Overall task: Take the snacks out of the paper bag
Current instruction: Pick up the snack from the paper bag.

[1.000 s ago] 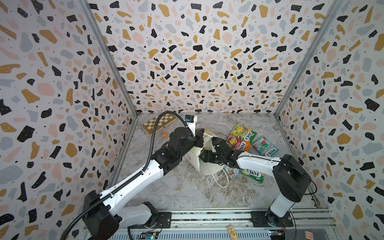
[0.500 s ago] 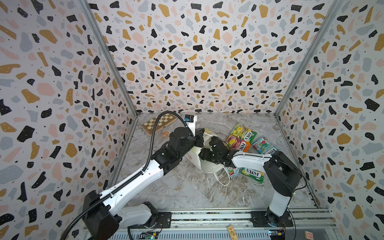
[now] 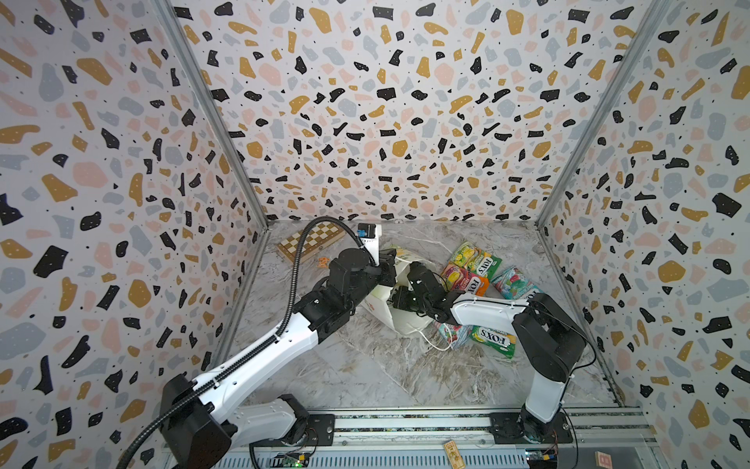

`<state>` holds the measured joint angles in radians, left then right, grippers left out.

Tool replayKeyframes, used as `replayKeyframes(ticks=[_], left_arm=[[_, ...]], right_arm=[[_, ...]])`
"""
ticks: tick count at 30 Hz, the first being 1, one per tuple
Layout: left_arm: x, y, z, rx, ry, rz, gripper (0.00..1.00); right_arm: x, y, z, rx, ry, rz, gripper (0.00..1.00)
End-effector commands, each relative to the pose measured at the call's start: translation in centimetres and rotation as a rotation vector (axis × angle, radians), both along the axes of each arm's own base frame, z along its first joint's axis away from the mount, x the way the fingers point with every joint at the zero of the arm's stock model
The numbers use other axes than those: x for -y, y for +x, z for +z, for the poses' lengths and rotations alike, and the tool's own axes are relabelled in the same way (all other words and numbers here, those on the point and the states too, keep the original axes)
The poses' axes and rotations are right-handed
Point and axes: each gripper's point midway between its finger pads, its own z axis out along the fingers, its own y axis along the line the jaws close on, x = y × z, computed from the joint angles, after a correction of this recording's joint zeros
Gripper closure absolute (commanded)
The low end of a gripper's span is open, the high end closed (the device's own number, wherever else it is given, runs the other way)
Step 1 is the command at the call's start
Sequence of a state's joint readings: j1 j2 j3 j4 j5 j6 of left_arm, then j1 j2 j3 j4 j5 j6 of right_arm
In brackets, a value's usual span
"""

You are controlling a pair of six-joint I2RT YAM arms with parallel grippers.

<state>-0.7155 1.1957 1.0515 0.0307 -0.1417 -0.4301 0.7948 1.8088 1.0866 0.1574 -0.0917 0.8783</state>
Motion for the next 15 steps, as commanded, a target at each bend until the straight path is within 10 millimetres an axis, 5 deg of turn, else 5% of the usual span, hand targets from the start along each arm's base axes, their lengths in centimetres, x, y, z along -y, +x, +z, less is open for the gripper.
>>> replayKeyframes(ticks=[1, 15], left_arm=[[-1.0, 0.4, 0.7, 0.038, -0.009, 0.061, 1.0], [-3.1, 1.6, 0.0, 0.035, 0.035, 0.197, 1.0]], right_arm=[[-0.4, -0.1, 5.7, 0.141, 0.061, 0.05, 1.0], [0.6, -2.7, 13.7, 0.316, 0.13, 0.166, 1.0]])
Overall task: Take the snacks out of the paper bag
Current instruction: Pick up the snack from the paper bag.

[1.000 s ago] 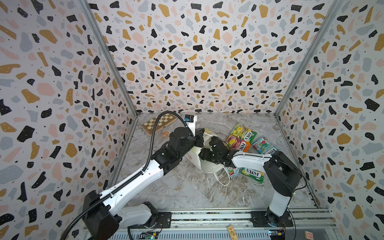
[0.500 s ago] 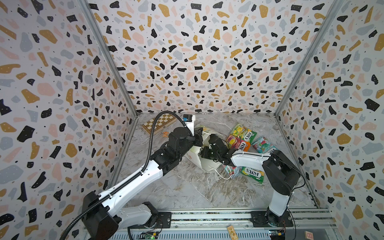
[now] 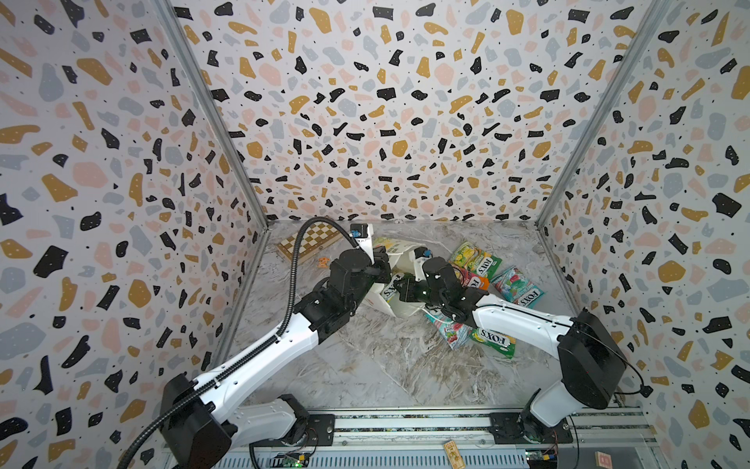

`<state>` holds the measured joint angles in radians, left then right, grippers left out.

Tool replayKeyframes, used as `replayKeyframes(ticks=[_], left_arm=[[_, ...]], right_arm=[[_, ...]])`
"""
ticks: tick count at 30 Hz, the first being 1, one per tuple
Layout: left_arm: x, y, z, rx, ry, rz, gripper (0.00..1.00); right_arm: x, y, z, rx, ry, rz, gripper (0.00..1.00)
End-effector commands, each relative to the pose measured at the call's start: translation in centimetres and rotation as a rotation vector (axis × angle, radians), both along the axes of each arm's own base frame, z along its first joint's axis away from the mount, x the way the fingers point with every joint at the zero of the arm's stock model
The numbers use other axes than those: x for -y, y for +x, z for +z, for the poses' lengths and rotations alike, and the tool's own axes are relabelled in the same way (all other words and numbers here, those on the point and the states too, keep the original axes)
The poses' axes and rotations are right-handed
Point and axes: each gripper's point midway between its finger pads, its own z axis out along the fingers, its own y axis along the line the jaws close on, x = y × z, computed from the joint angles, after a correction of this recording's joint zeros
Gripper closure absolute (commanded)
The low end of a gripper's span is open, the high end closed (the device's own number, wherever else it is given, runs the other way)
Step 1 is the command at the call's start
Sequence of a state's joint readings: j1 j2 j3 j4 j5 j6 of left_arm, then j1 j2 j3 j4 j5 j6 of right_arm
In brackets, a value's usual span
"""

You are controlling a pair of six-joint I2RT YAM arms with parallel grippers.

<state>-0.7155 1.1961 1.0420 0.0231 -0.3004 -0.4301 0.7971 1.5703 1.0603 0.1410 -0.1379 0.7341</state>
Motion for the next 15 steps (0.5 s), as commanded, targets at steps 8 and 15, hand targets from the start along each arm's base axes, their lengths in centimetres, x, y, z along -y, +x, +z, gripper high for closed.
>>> replayKeyframes(ticks=[8, 15], left_arm=[[-0.7, 0.6, 0.1, 0.016, 0.008, 0.054, 1.0], [-0.8, 0.8, -0.1, 0.012, 0.013, 0.065, 1.0]], right_arm=[[0.8, -2.6, 9.2, 0.236, 0.1, 0.109, 1.0], [2.9, -4.2, 14.3, 0.367, 0.134, 0.107, 1.0]])
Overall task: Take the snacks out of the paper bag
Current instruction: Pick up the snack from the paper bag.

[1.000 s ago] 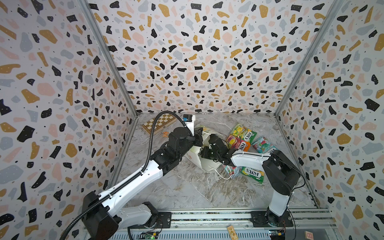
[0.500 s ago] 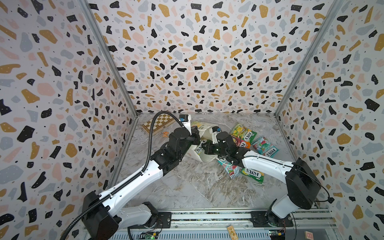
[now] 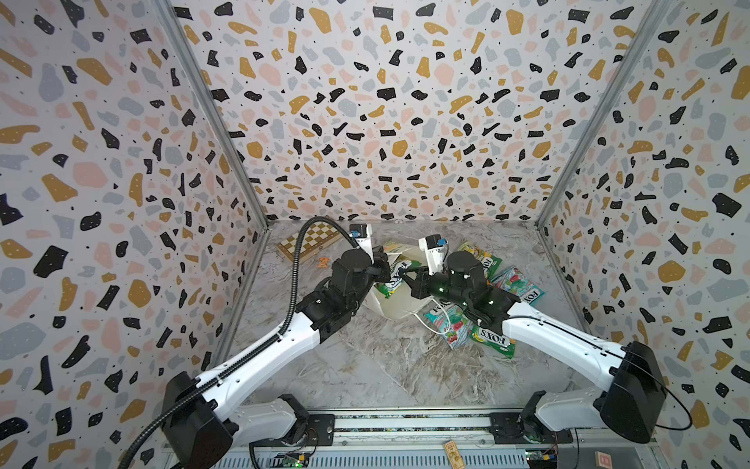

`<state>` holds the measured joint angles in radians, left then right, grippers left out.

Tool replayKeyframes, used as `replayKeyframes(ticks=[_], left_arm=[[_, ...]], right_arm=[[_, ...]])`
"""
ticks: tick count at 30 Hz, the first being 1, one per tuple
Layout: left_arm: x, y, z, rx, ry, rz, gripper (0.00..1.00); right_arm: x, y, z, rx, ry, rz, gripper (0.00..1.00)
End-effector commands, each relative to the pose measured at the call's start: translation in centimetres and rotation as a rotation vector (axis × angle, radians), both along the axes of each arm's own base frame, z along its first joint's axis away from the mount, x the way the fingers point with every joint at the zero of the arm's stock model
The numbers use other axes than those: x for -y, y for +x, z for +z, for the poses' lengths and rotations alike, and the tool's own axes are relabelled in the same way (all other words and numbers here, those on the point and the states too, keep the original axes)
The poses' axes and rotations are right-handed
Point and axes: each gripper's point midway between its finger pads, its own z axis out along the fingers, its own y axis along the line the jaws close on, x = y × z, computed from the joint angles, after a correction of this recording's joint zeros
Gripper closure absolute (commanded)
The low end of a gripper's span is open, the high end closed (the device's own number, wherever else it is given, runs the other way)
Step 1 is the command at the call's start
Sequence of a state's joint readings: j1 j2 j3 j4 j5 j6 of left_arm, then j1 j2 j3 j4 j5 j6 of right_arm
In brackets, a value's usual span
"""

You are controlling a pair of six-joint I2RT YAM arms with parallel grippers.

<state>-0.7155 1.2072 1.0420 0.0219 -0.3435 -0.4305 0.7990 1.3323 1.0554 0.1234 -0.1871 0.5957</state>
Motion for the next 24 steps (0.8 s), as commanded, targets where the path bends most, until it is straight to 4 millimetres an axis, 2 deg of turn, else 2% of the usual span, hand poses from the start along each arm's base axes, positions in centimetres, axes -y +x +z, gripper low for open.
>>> replayKeyframes(ticks=[1, 7, 11, 16, 19, 24], left_arm=[[-0.2, 0.3, 0.2, 0.013, 0.0, 0.021, 1.0], [-0.1, 0.4, 0.2, 0.012, -0.005, 0.017, 1.0], [0.1, 0.4, 0.4, 0.015, -0.004, 0.01, 1.0], [0.3, 0.5, 0.5, 0.015, -0.003, 0.005, 1.0], [0.3, 0.5, 0.5, 0.017, -0.001, 0.004, 1.0], [0.3, 0.5, 0.8, 0.022, 0.002, 0.003, 1.0]], right_arm=[[1.4, -1.2, 4.9, 0.133, 0.045, 0.001, 1.0], [4.3, -2.4, 8.3, 0.251, 0.041, -0.058, 1.0], [6.9, -2.4, 9.5, 0.313, 0.0, -0.151, 1.0], [9.9, -1.5, 8.8, 0.319, -0.115, -0.285, 1.0], [11.7, -0.9, 7.8, 0.297, -0.188, -0.356, 1.0], [13.7, -1.0, 5.8, 0.245, -0.278, -0.381, 1.0]])
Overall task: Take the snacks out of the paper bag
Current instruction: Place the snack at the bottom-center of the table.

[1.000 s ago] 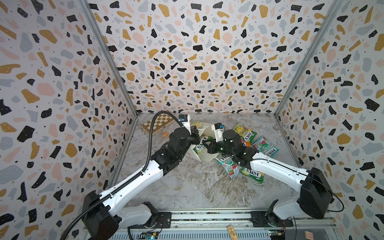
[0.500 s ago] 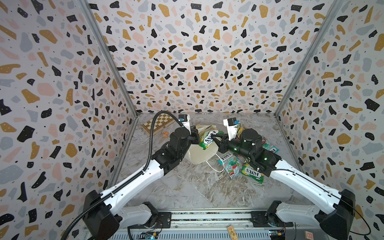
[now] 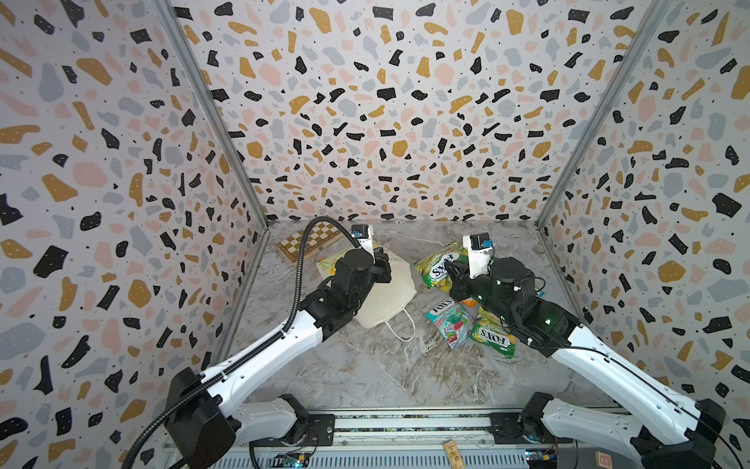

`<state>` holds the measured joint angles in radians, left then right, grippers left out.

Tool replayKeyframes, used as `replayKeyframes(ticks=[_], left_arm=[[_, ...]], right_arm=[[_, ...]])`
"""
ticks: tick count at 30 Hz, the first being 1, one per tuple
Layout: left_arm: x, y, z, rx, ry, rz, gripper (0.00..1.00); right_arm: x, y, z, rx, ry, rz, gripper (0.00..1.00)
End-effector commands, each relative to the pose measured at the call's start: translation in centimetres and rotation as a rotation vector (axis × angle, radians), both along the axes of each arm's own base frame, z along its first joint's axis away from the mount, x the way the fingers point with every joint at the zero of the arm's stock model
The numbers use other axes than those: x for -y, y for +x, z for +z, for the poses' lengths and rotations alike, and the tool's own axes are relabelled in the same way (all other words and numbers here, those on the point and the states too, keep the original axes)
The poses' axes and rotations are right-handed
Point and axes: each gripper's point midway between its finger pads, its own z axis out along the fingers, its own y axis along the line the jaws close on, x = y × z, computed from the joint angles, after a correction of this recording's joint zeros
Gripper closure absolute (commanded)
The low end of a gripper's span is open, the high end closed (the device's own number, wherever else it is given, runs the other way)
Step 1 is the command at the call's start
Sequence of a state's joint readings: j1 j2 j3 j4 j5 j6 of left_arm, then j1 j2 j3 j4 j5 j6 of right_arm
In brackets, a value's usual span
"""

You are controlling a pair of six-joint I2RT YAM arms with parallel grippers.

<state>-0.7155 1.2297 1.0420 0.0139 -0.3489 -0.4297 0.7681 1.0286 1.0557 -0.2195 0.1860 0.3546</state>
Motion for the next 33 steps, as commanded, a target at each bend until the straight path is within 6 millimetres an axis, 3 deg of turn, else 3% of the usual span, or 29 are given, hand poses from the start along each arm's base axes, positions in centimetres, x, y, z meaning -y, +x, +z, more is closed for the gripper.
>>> replayKeyframes(ticks=[1, 9, 17, 33], left_arm=[[0.1, 0.1, 1.9, 0.046, -0.02, -0.005, 1.0], [0.2, 0.1, 2.2, 0.053, -0.029, -0.008, 1.0], [-0.3, 0.1, 2.7, 0.064, -0.027, 0.012, 1.0], [-0.8, 0.4, 4.7, 0.097, -0.008, 0.045, 1.0]], right_arm=[[2.5, -0.6, 1.8, 0.026, -0.019, -0.047, 1.0], [2.3, -3.9, -1.4, -0.094, -0.111, 0.148, 1.0], [0.9, -7.4, -6.0, -0.236, -0.129, 0.331, 1.0], [0.7, -10.5, -12.1, -0.419, -0.178, 0.447, 1.0]])
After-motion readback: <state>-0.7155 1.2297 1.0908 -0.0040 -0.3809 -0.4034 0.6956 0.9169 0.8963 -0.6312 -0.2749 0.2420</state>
